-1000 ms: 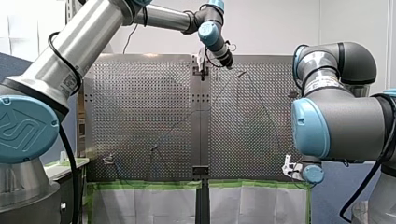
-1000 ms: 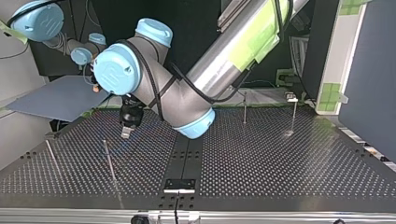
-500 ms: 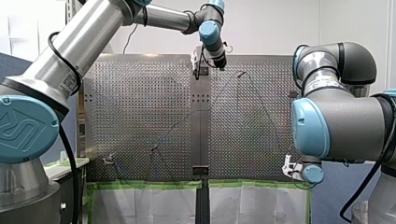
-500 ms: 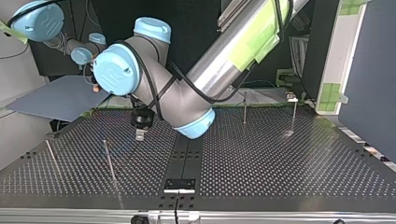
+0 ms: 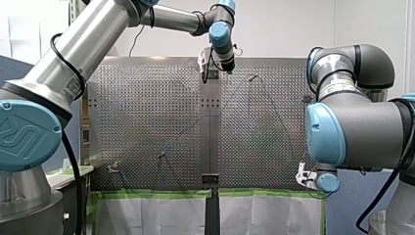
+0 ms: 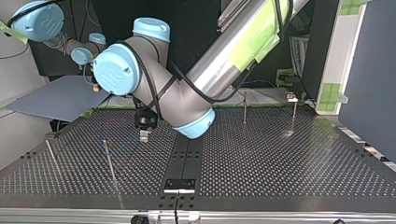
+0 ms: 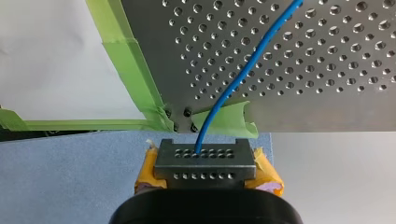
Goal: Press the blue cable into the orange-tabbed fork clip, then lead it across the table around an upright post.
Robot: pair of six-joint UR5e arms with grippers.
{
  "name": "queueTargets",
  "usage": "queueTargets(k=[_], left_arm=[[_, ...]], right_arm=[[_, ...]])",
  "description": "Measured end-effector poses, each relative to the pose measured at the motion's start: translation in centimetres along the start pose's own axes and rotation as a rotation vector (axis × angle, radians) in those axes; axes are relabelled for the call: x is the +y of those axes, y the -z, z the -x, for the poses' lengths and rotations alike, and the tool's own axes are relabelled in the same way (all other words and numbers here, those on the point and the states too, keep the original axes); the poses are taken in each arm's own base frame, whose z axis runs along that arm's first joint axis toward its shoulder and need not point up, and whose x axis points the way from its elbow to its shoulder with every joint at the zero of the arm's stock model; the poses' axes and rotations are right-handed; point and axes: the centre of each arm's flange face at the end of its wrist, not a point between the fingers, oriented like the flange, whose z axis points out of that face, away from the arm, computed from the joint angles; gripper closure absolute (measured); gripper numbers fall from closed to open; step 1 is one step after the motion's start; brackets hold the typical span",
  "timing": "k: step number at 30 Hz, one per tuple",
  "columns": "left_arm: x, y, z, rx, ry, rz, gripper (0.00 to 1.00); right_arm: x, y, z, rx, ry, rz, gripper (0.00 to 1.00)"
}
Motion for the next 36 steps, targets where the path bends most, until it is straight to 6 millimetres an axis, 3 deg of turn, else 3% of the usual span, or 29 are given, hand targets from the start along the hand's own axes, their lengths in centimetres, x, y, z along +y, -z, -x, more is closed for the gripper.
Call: queueTargets(k=[10,22,36], left_arm=[[0.0,0.9,-0.5,0.012,-0.008,-0.008,0.00],[1.4,3.1,2.0,-0.057,0.046,-0.107,0.00],[3.1,7.1,4.7,-0.175,0.122,-0.161,0.00]], right_arm=[[0.0,0.0,0.0,-0.001,0.001,0.000,1.00],[0.0,0.0,0.1,-0.002,0.004,0.000,1.00],[0.0,0.0,0.1,0.001,0.003,0.000,1.00]])
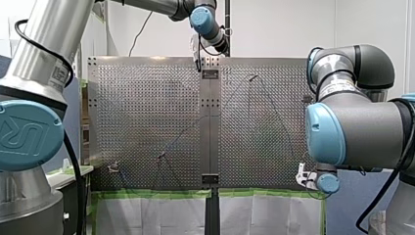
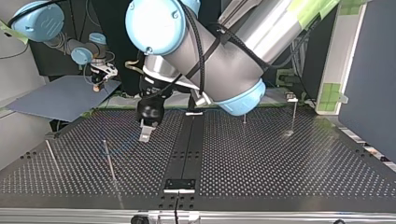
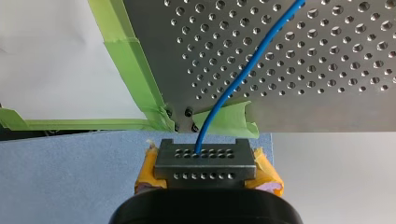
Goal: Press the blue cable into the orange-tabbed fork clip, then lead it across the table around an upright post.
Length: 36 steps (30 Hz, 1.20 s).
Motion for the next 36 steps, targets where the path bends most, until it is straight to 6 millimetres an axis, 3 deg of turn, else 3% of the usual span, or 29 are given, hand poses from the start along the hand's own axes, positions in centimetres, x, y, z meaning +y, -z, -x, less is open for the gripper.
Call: queueTargets(k=[13,36], left_arm=[[0.3,3.7,2.0,-0.100,0.047,-0.040,0.00],[2.5,3.6,-5.3,-0.111,0.059,-0.040,0.00]], right_arm=[[0.0,0.0,0.0,0.000,0.000,0.000,1.00],[0.0,0.0,0.1,-0.002,0.000,0.000,1.00]])
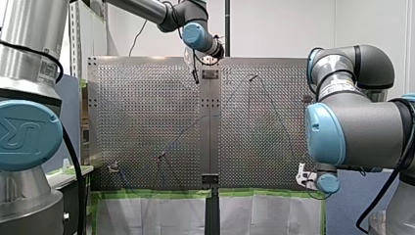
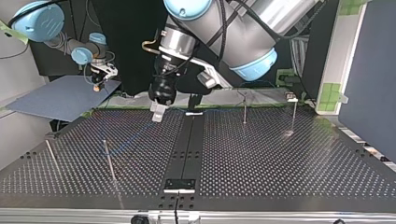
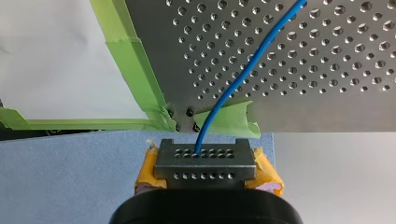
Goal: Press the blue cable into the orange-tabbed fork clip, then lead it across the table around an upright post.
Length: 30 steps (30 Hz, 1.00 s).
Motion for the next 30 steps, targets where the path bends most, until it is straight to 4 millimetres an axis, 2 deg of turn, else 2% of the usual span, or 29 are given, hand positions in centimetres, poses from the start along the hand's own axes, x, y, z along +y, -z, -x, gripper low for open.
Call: queueTargets(k=[13,30], left_arm=[[1.9,1.0,-4.2,0.008,-0.003,0.006,0.00],[5.3,4.6,-10.5,0.141,-0.056,0.048,0.00]], right_arm=[[0.0,0.0,0.0,0.001,0.000,0.000,1.00],[0.0,0.0,0.0,0.001,0.000,-0.002,1.00]])
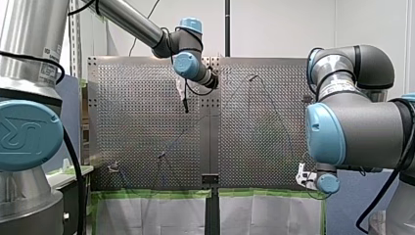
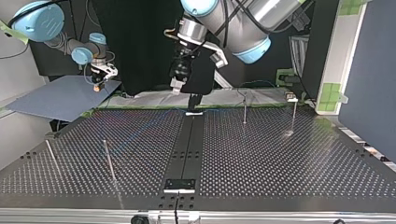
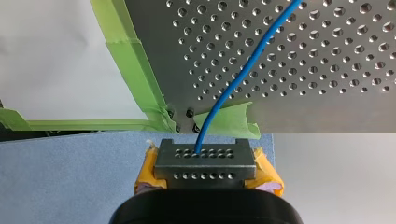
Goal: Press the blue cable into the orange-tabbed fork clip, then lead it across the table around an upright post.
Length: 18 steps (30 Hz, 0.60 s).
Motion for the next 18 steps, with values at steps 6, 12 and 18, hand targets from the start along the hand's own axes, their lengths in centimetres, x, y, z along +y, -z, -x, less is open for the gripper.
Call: queueTargets(k=[6,12,18], left_arm=[[1.2,1.2,-2.4,0.051,-0.020,0.016,0.00],[2.7,2.7,-5.0,0.108,-0.043,0.034,0.00],[3.9,4.2,-7.1,0.156,-0.065,0.050,0.00]], right_arm=[[0.0,0.0,0.0,0.000,0.000,-0.001,1.00],[0.0,0.0,0.0,0.000,0.000,-0.001,1.00],[-0.1,0.0,0.0,0.001,0.000,-0.002,1.00]])
